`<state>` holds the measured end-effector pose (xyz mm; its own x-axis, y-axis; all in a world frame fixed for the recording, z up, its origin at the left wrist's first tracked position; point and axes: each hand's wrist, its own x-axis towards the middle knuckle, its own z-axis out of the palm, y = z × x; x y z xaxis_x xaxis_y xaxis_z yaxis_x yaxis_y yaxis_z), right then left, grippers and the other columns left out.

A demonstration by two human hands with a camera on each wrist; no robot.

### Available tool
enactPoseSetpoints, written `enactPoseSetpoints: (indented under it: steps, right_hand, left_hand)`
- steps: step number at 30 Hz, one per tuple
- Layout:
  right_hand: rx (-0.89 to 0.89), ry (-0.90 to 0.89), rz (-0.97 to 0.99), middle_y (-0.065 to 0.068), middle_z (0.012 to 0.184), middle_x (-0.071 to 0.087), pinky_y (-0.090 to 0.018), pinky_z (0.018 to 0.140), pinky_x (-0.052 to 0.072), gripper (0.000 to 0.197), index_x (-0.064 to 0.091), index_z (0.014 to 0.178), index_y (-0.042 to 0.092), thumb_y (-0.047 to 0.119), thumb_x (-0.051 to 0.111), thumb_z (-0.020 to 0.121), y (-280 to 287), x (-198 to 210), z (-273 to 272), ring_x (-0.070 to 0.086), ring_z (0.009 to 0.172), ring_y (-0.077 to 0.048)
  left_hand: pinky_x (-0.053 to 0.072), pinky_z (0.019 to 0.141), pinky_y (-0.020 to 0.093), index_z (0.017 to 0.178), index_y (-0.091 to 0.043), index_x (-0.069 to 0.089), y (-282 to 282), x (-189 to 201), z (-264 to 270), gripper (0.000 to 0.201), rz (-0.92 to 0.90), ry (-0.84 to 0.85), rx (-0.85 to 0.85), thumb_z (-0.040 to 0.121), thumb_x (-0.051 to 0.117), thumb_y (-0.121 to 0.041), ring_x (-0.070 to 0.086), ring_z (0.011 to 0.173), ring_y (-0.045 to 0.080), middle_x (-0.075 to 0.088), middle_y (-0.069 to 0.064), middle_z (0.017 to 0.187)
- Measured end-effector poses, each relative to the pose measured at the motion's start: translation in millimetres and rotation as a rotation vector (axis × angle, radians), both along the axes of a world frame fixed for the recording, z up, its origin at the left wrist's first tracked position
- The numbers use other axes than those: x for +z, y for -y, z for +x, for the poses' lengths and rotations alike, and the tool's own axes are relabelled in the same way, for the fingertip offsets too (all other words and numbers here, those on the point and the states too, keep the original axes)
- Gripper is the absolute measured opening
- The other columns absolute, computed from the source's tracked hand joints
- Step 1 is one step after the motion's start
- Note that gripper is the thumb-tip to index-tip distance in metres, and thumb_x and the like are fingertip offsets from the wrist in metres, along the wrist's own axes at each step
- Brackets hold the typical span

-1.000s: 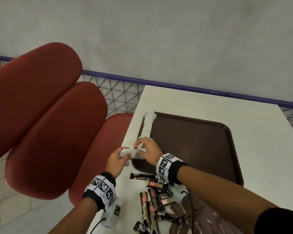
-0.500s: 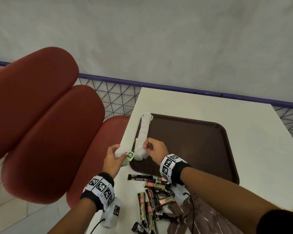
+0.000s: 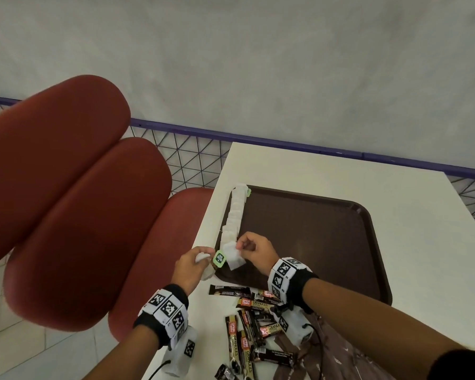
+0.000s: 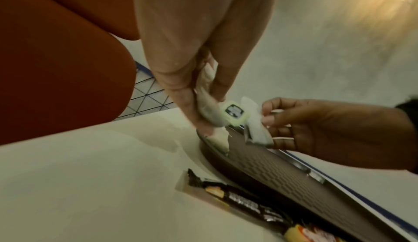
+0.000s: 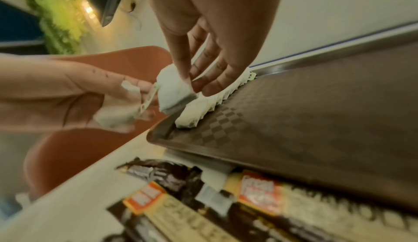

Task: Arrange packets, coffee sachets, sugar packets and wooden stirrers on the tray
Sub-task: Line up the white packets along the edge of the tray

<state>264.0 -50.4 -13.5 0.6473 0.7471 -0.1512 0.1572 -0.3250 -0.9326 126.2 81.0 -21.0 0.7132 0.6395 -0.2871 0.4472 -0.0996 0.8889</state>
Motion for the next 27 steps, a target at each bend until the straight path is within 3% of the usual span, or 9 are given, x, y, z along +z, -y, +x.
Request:
enactPoseSetpoints:
  steps: [2, 6, 10, 14, 17, 20, 22, 27]
  right_hand:
    - [-0.004, -0.063, 0.065, 0.002, 0.076, 0.053, -0.017, 0.069, 0.043, 0.036, 0.054, 0.070, 0.021, -0.014, 0.056, 0.076, 0.3, 1.3, 1.0, 0.049, 0.071, -0.010]
    - [0.061, -0.107, 0.097, 0.002, 0.077, 0.053, -0.015, 0.069, 0.044, 0.034, 0.051, 0.074, 0.018, -0.015, 0.057, 0.077, 7.2, 2.5, 7.6, 0.049, 0.073, -0.011]
    - [0.050, -0.116, 0.062, 0.001, 0.078, 0.053, -0.019, 0.070, 0.044, 0.036, 0.051, 0.081, 0.021, -0.013, 0.060, 0.076, 16.5, -4.1, 11.5, 0.050, 0.076, -0.017]
    - [0.050, -0.121, 0.023, 0.002, 0.076, 0.054, -0.015, 0.070, 0.047, 0.045, 0.053, 0.105, 0.025, -0.010, 0.060, 0.078, 17.0, -6.0, 7.7, 0.052, 0.074, -0.013]
    - [0.081, -0.125, -0.028, 0.002, 0.078, 0.053, -0.009, 0.072, 0.047, 0.042, 0.058, 0.118, 0.008, -0.011, 0.058, 0.080, 11.9, -7.2, 2.0, 0.051, 0.074, -0.010]
    - [0.104, -0.052, -0.133, 0.003, 0.083, 0.056, -0.004, 0.067, 0.043, 0.029, 0.064, 0.110, 0.000, -0.007, 0.058, 0.083, 7.3, -9.2, -2.1, 0.051, 0.073, -0.003]
    - [0.090, -0.023, -0.173, 0.000, 0.086, 0.057, -0.005, 0.067, 0.041, 0.024, 0.065, 0.105, 0.001, -0.004, 0.059, 0.083, 3.4, -10.3, -4.4, 0.052, 0.075, -0.006]
    - [-0.015, 0.029, -0.245, -0.001, 0.085, 0.057, -0.017, 0.073, 0.041, 0.023, 0.065, 0.101, 0.005, -0.004, 0.058, 0.080, -14.0, -14.1, -4.9, 0.053, 0.081, -0.014]
  left_hand:
    - [0.042, 0.088, 0.023, 0.091, -0.026, 0.066, 0.6, 0.0, 0.5, 0.024, 0.099, -0.033, -0.011, 0.090, 0.053, -0.005, 0.057, 0.101, 0.016, 0.067, -0.001, 0.104]
    - [0.034, 0.091, 0.018, 0.102, -0.020, 0.067, -4.8, -1.5, -3.6, 0.026, 0.108, -0.032, 0.036, 0.092, 0.050, -0.004, 0.052, 0.105, 0.011, 0.064, -0.002, 0.110]
    - [0.036, 0.090, 0.019, 0.094, -0.024, 0.066, -7.9, -1.1, -5.5, 0.026, 0.052, 0.002, 0.047, 0.091, 0.052, -0.002, 0.055, 0.107, 0.013, 0.065, -0.003, 0.108]
    - [0.040, 0.093, 0.022, 0.089, -0.029, 0.066, -7.6, -3.5, -7.2, 0.030, 0.020, 0.012, 0.019, 0.090, 0.053, -0.003, 0.059, 0.107, 0.016, 0.067, -0.004, 0.108]
    - [0.046, 0.092, 0.026, 0.087, -0.030, 0.067, -7.5, -4.7, -9.2, 0.031, -0.001, 0.024, 0.021, 0.089, 0.053, -0.002, 0.062, 0.104, 0.019, 0.068, -0.004, 0.106]
    - [0.047, 0.096, 0.033, 0.085, -0.032, 0.067, -10.1, -6.9, -13.1, 0.034, 0.000, 0.028, 0.032, 0.088, 0.054, -0.001, 0.063, 0.103, 0.020, 0.069, -0.004, 0.104]
    - [0.048, 0.096, 0.035, 0.085, -0.033, 0.066, -11.8, -7.2, -15.0, 0.034, 0.000, 0.037, 0.043, 0.088, 0.054, -0.001, 0.063, 0.102, 0.021, 0.070, -0.003, 0.103]
    - [0.049, 0.093, 0.031, 0.098, -0.031, 0.060, -11.8, -5.0, -17.5, 0.027, -0.043, 0.074, 0.093, 0.092, 0.053, -0.005, 0.066, 0.090, 0.016, 0.071, -0.007, 0.096]
